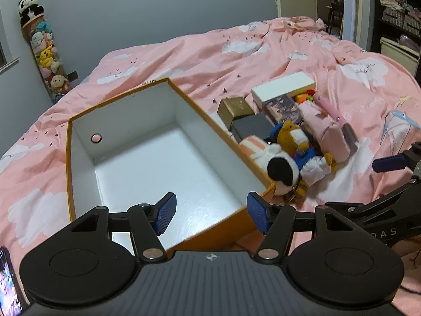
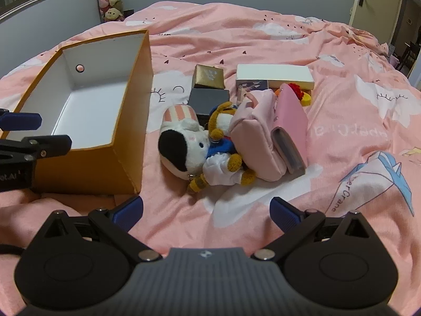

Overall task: Organize objects
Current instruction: 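Move both tools toward the pile of items beside the open box, then grasp the pink pouch and pink case together with the left gripper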

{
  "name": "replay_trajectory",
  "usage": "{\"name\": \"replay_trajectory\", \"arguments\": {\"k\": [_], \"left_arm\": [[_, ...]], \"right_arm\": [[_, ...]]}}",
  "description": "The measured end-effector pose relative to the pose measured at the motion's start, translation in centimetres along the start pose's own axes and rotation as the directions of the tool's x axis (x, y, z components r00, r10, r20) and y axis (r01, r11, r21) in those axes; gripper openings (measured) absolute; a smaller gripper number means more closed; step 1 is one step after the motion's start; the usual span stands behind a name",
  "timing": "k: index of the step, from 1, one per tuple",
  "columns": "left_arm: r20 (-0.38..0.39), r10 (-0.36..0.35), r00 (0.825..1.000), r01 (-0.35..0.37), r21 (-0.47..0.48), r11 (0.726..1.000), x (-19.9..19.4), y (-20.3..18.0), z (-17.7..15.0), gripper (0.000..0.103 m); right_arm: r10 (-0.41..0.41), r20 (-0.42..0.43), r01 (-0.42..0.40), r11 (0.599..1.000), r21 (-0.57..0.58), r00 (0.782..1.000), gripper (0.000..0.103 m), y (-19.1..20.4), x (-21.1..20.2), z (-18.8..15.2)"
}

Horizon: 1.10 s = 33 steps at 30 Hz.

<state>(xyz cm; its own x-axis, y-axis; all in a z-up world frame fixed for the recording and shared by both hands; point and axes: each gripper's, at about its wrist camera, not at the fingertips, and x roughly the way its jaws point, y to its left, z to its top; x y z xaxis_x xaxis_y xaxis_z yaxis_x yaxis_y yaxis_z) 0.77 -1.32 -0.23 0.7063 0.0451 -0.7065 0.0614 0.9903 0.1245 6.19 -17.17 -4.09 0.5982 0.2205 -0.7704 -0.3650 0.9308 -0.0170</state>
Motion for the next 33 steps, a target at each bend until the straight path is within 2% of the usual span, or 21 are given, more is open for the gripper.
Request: {"name": "replay_trajectory", "arguments": {"k": [5,8,10,12,14,17,20,21,25,28,33], "left_arm": [[0.013,-0.059,0.998,0.059,0.002,0.998,0.2,-0.1,1.6,0.072],[0.010,-0.122,0.992,0.122,0.000,0.993,0.7,-0.4,2.7,0.072],[-0.001,-0.186,0.983,0.186,-0.018,0.982,1.2,-0.5,3.7,0.069],[-0.016,-0.239,0.971,0.239,-0.027,0.971,1.9,-0.8,4.6,0.064],[-0.016,-0.279,0.960,0.279,-0.021,0.960,2.5,-1.3,5.6,0.056],[-0.030,-0.367,0.930,0.365,-0.051,0.930,4.1,-2.0,7.3,0.051],[-0.048,-0.445,0.894,0.434,-0.144,0.889,6.4,-2.4,9.3,0.051],[-0.054,-0.467,0.883,0.452,-0.174,0.875,7.2,-2.5,9.8,0.051],[-0.099,-0.507,0.857,0.470,-0.256,0.845,10.6,-3.6,11.4,0.051],[-0.146,-0.543,0.827,0.484,-0.308,0.819,12.9,-4.3,12.1,0.051],[-0.198,-0.554,0.809,0.470,-0.349,0.811,15.4,-5.1,12.3,0.054]], "right_arm": [[-0.008,0.016,0.008,0.999,0.041,1.000,0.102,-1.6,0.0,0.7],[-0.016,0.040,0.013,0.998,0.061,0.999,0.102,-2.7,-0.4,1.4],[-0.022,0.057,0.018,0.997,0.076,0.998,0.100,-3.6,-0.7,2.0],[-0.032,0.073,0.024,0.995,0.101,0.997,0.085,-4.7,-1.0,2.8],[-0.043,0.081,0.032,0.991,0.133,0.996,0.074,-5.9,-1.2,3.7],[-0.065,0.091,0.051,0.987,0.152,0.994,0.071,-7.2,-1.0,4.9],[-0.076,0.087,0.061,0.985,0.164,0.993,0.058,-8.2,-0.2,6.0],[-0.068,0.080,0.054,0.984,0.169,0.994,0.057,-8.5,0.1,6.2],[-0.033,0.054,0.023,0.984,0.175,0.998,0.055,-9.0,1.8,6.9],[-0.018,0.039,0.011,0.985,0.174,0.999,0.054,-9.1,2.9,7.2],[-0.020,0.004,0.019,0.985,0.170,1.000,0.051,-9.3,5.0,7.7]]}}
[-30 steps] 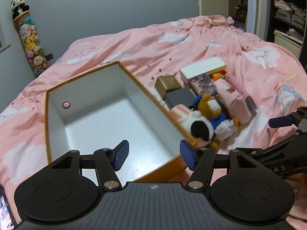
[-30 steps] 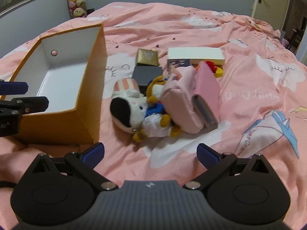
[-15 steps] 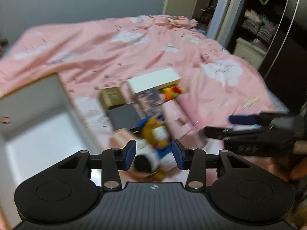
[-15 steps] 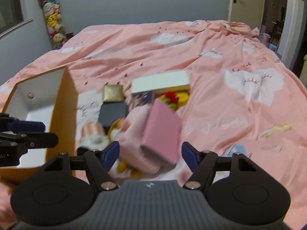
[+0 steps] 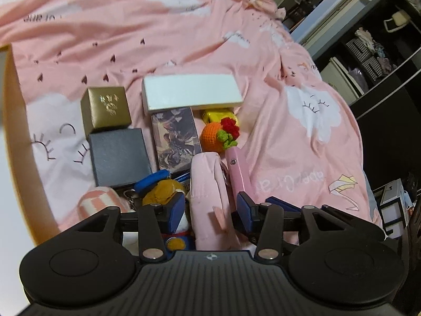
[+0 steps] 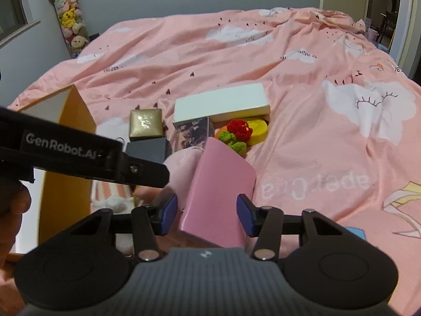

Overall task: Organize objects
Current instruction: 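Grasp the pink pouch and pink case together with the left gripper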

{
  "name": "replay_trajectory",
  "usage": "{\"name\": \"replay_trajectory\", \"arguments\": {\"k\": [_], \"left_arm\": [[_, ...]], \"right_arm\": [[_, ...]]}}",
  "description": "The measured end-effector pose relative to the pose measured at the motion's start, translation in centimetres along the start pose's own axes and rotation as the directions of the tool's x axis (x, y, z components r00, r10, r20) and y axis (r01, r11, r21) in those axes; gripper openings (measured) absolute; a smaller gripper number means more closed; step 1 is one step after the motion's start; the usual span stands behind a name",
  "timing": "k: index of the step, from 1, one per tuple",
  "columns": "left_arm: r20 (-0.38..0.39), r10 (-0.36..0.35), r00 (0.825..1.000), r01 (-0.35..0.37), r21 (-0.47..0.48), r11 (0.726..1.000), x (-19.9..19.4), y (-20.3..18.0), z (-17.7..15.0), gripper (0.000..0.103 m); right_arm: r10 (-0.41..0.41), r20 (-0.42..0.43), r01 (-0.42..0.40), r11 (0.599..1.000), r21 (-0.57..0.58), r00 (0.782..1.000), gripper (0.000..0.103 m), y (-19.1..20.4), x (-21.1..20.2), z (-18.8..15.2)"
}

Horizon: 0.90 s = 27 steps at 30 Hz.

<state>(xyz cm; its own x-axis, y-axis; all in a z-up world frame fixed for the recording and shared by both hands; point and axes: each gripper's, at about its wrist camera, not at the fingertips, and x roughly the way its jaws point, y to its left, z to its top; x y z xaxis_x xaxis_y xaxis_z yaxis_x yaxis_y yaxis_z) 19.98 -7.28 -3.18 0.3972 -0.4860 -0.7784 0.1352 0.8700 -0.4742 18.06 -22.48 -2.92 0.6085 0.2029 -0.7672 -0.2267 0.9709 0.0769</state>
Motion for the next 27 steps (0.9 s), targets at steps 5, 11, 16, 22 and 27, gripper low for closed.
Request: {"name": "replay_trajectory", "arguments": {"k": [5,11,16,22,27], "left_arm": [[-0.042,0.012,0.999,-0.013,-0.020,1.000,1.9,0.4,0.3,0.055],[-0.071,-0.025,0.997,0.022,-0.043,0.999,3.1,0.4,0.2,0.055],[-0.048,-0.008,0.999,0.007,-0.012,1.000,3.1,-0.4,0.2,0.040],[0.019,-0.007,1.000,0.006,0.024,1.000,1.2,-0.9,-0.3,0.035],[0.126,-0.013,0.992,0.006,0.057,0.998,-3.5,-1.3,-0.7,0.034]], "right_arm": [[-0.001,-0.015,0.001,1.000,-0.007,1.000,0.042,-0.3,1.0,0.0],[-0.025,0.005,0.025,0.999,0.020,1.000,0.033,-2.5,-0.6,0.0],[-0.034,-0.025,0.036,0.997,0.070,0.999,0.022,-4.5,0.2,0.2],[0.004,-0.011,-0.003,0.994,0.111,1.000,0.019,-5.1,-0.7,0.3],[0.007,0.061,-0.012,0.996,0.086,0.998,0.018,-3.9,-3.7,0.7]]}}
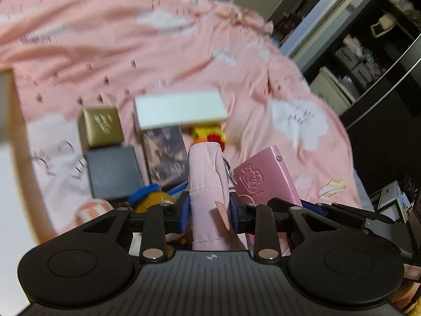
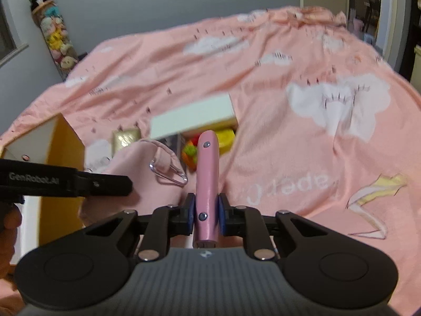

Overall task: Organize objects
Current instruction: 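Grasp the pink pouch and pink case together with the left gripper, then lower the pink pouch and case into the box and open the left gripper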

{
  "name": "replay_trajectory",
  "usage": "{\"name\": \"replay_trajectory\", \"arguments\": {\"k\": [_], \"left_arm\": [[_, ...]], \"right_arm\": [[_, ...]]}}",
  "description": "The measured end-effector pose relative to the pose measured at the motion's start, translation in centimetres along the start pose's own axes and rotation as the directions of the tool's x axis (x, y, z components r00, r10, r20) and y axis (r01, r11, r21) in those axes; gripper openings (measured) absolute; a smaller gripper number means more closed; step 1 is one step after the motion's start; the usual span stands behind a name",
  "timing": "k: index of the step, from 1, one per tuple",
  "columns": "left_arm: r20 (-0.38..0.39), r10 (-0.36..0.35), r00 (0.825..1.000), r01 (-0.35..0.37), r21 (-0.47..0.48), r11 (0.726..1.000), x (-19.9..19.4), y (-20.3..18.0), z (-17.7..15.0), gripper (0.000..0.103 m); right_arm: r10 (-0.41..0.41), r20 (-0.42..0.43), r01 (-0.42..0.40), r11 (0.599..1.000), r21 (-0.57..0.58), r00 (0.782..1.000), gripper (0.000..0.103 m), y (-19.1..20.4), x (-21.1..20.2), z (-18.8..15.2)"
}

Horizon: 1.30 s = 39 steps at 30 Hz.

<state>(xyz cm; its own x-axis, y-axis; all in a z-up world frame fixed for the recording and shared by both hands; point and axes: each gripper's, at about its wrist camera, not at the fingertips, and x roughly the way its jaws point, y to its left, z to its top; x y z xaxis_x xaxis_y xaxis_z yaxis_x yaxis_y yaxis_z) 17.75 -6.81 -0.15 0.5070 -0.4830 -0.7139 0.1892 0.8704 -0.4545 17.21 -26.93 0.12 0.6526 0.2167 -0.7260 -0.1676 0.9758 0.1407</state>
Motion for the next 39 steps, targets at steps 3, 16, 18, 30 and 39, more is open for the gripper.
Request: {"name": "replay_trajectory", "arguments": {"k": [3,16,18,30,39], "left_arm": [[0.072,0.010,0.997,-0.010,0.007,1.000,-3.9,0.3,0.1,0.034],[0.240,0.268,0.933,-0.235,-0.158,0.959,-16.7,7.0,-3.4,0.034],[0.223,0.311,0.924,-0.271,-0.189,0.944,-16.8,8.2,-4.2,0.034],[0.044,0.377,0.925,-0.354,-0.260,0.898,-11.6,13.0,-8.2,0.034],[0.005,0.356,0.934,-0.343,-0.254,0.904,-9.5,13.9,-9.5,0.034]], "right_arm": [[0.036,0.050,-0.035,0.999,-0.017,0.998,0.018,1.3,-2.1,0.6],[0.438,0.055,-0.426,0.891,-0.157,0.897,0.018,13.4,-4.6,1.6],[0.459,0.011,-0.451,0.878,-0.162,0.889,0.018,15.1,-3.6,1.0],[0.298,-0.177,-0.337,0.902,-0.268,0.938,0.018,19.8,3.1,-4.3],[0.266,-0.199,-0.316,0.904,-0.288,0.943,0.019,20.2,4.6,-4.7]]}}
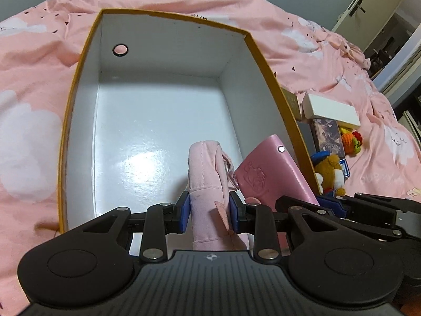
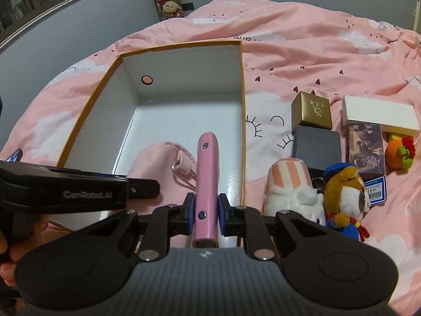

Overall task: Organize objects
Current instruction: 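Lower the pink pouch and case into the box and open the left gripper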

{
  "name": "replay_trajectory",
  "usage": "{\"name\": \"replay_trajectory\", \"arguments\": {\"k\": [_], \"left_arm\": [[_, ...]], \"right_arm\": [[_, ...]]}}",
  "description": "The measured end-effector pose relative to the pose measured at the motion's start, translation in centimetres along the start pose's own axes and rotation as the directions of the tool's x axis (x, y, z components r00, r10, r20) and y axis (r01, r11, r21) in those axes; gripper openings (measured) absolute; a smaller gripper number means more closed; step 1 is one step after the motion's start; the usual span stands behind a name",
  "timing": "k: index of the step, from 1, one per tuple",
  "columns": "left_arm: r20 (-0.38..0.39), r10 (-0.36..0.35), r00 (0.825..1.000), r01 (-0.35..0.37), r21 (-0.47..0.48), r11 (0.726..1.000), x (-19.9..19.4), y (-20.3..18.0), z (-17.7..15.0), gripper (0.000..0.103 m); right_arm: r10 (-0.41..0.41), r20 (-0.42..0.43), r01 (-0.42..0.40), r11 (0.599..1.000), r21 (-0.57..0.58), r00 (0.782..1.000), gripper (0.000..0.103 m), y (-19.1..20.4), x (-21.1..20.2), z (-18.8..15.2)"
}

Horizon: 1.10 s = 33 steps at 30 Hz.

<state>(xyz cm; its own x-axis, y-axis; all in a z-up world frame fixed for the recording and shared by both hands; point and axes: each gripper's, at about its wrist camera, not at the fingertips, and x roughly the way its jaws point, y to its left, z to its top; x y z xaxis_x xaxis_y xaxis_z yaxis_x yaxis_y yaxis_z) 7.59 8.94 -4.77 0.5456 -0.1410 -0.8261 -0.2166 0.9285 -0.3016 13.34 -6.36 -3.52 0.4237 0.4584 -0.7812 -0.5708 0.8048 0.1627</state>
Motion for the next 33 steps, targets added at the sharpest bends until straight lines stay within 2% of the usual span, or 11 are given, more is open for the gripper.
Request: {"name": "replay_trajectory", "arguments": {"k": [10,11,14,18,20,23,25,29,33], "left_arm": [[-0.020,-0.023,1.000,0.023,0.008,1.000,0.9,0.2,-0.3,0.034],[-0.021,-0.026,0.999,0.026,0.010,1.000,0.9,0.1,-0.3,0.034],[-0.024,-0.028,0.999,0.029,0.021,0.999,0.9,-0.1,-0.3,0.034],[-0.032,-0.031,0.999,0.032,0.044,0.999,1.1,-0.9,-0.3,0.035],[-0.035,-0.007,0.999,0.009,0.072,0.997,1.1,-1.5,-0.4,0.035],[-0.010,0.105,0.994,-0.102,0.144,0.984,0.8,-2.6,-0.4,0.035],[0.003,0.151,0.989,-0.149,0.170,0.974,0.7,-3.0,-0.4,0.035],[-0.027,0.143,0.989,-0.136,0.182,0.974,1.1,-3.6,-0.4,0.035],[-0.045,0.134,0.990,-0.124,0.179,0.976,1.5,-4.2,-0.6,0.039]], "right_arm": [[0.009,-0.032,-0.010,1.000,-0.025,0.999,0.024,0.3,0.3,0.0],[0.016,-0.032,-0.017,1.000,-0.025,0.999,0.025,0.2,0.2,0.0],[0.005,-0.007,-0.005,0.999,-0.033,1.000,0.038,0.2,-0.7,0.1],[0.028,0.027,-0.028,0.999,-0.016,0.999,0.040,-0.4,-2.1,0.1],[0.015,0.059,-0.015,1.000,0.002,0.998,0.041,-0.8,-3.0,0.1],[-0.029,0.107,0.026,0.999,0.029,0.994,0.043,-1.8,-4.1,0.0],[-0.044,0.123,0.036,0.997,0.065,0.991,0.043,-2.9,-4.6,-0.1],[-0.068,0.120,0.053,0.991,0.122,0.990,0.043,-4.4,-4.8,-0.5],[-0.054,0.100,0.039,0.989,0.146,0.993,0.043,-4.9,-4.3,-1.0]]}}
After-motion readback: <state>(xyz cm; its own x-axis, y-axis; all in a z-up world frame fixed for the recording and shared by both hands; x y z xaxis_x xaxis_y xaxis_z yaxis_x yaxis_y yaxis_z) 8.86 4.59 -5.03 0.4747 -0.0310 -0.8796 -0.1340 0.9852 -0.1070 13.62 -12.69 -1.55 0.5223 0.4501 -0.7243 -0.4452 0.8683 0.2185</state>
